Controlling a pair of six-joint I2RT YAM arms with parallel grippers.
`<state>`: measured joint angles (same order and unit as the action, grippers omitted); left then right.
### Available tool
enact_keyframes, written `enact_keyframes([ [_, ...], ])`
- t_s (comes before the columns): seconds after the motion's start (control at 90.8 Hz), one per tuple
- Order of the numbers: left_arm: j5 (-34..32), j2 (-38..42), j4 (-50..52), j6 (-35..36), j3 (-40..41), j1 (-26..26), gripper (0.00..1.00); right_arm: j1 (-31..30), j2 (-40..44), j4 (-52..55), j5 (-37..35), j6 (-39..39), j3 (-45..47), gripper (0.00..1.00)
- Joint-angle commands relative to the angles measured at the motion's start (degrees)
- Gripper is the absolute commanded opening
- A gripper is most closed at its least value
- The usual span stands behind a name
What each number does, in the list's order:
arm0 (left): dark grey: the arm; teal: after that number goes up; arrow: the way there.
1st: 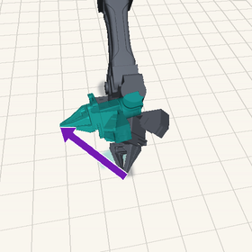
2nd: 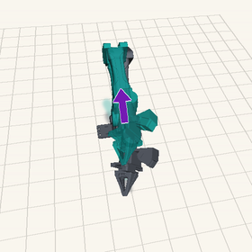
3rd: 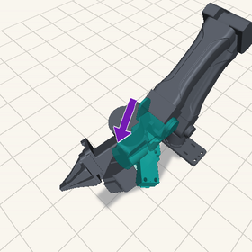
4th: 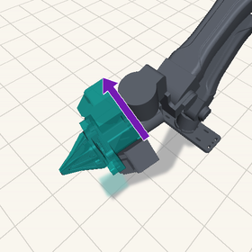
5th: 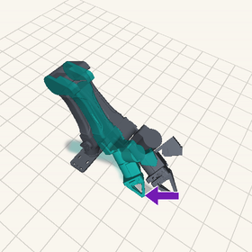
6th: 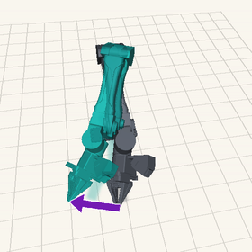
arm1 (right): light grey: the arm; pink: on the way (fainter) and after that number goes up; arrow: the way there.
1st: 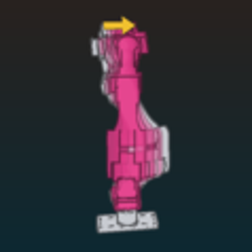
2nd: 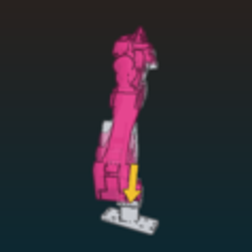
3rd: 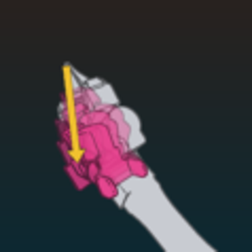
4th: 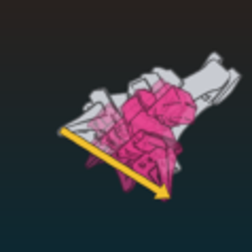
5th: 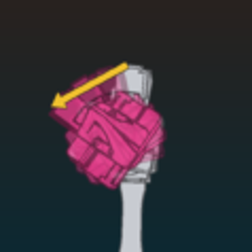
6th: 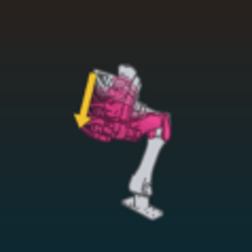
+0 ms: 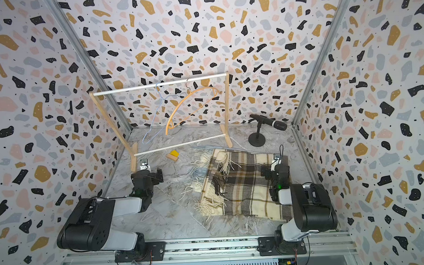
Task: Hang the scarf on the hanger
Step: Move the scarf to the center of the board.
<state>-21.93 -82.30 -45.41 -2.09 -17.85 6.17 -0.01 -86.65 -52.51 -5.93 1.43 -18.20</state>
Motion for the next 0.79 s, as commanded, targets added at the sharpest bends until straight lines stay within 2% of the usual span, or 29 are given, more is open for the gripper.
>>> enact_keyframes([
  [0.0,0.0,0.3,-1.8,0.3,-1.3,0.2,1.00,-0.3,0.3,0.3,0.0,-0.2,-0.9,1.00],
  [0.617,-0.3,1.4,-1.8,0.4,-1.3,0.1,1.00,-0.3,0.3,0.7,0.2,-0.2,-1.1,1.00],
  [0.683,-1.2,5.8,5.4,-0.1,-3.6,0.1,1.00,-0.3,0.3,0.6,0.2,-0.2,-1.0,1.00],
  [0.738,-4.3,11.1,18.9,-3.4,-7.2,0.1,1.00,-0.3,0.3,0.6,0.3,-0.2,-1.0,1.00],
  [0.782,-5.4,14.0,24.5,-5.8,-9.4,0.2,1.00,-0.3,0.3,0.5,0.4,-0.2,-1.0,1.00],
])
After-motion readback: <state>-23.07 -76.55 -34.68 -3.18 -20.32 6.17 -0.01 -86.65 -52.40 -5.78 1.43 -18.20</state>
